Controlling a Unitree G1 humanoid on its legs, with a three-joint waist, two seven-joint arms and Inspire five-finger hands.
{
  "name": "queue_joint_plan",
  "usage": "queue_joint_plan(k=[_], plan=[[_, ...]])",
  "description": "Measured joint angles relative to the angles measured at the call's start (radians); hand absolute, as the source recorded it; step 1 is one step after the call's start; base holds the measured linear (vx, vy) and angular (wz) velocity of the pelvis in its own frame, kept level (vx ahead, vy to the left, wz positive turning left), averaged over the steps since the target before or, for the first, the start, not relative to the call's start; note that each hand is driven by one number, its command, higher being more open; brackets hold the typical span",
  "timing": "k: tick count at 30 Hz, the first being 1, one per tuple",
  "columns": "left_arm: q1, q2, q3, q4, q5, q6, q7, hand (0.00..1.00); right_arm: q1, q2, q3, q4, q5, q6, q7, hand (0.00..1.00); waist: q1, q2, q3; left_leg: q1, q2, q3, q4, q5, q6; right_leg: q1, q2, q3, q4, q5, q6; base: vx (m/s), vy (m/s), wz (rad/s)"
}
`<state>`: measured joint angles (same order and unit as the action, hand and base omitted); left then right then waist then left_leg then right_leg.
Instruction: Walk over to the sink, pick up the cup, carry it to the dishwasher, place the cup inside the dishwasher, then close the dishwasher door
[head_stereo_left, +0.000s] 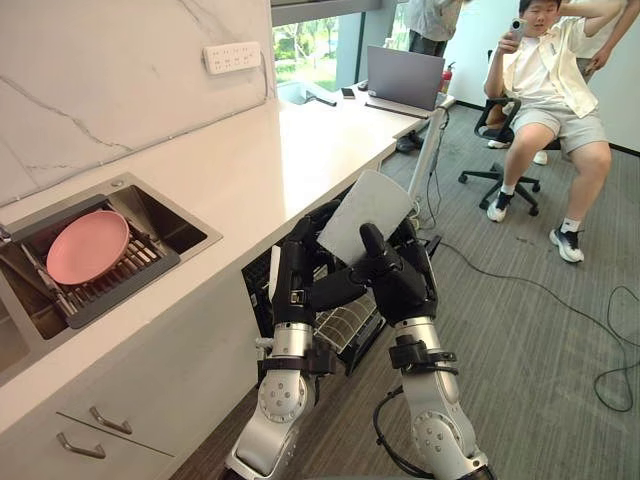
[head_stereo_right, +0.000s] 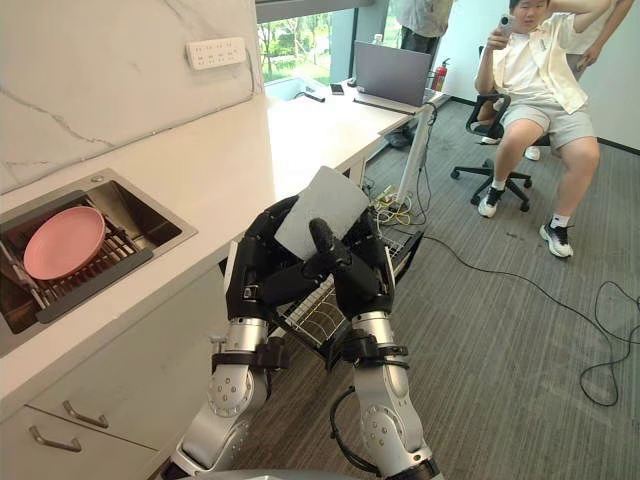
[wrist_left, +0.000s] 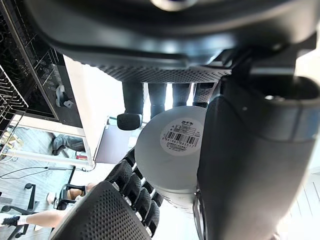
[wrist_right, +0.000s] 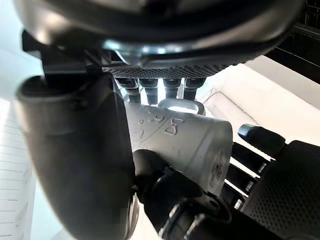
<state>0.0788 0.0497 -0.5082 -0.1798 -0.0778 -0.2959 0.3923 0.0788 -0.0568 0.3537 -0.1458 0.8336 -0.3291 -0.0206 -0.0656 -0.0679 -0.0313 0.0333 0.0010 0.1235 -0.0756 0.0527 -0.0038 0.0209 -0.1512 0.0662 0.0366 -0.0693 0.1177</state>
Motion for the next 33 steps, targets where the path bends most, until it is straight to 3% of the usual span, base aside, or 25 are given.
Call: queue_joint_plan(k=[20,21,33], plan=[[0.006,0.018,-0.026,0.005,0.0,-0.006,0.002,0.0,-0.007,-0.003,-0.014,0.016,0.078,-0.007,0.001,0.0,0.0,-0.003,-0.016,0.0,-0.001,0.001,-0.01,0.007,0.0,-0.006,0.0,0.001,0.003,0.001,0.0,0.0,0.0,0.0],[0.006,0.018,-0.026,0.005,0.0,-0.006,0.002,1.0,-0.007,-0.003,-0.014,0.016,0.079,-0.007,0.001,0.0,0.0,-0.003,-0.016,0.0,-0.001,0.001,-0.01,0.007,0.0,-0.006,0.0,0.001,0.003,0.001,0.001,0.0,0.0,0.0],[0.007,0.021,-0.047,0.01,0.035,-0.008,-0.011,1.0,-0.032,0.012,-0.034,0.016,0.075,-0.006,0.001,0.0,0.0,-0.004,-0.016,0.002,-0.001,0.003,-0.01,0.007,-0.001,-0.006,0.0,0.003,0.003,0.001,0.001,0.0,0.0,0.0]])
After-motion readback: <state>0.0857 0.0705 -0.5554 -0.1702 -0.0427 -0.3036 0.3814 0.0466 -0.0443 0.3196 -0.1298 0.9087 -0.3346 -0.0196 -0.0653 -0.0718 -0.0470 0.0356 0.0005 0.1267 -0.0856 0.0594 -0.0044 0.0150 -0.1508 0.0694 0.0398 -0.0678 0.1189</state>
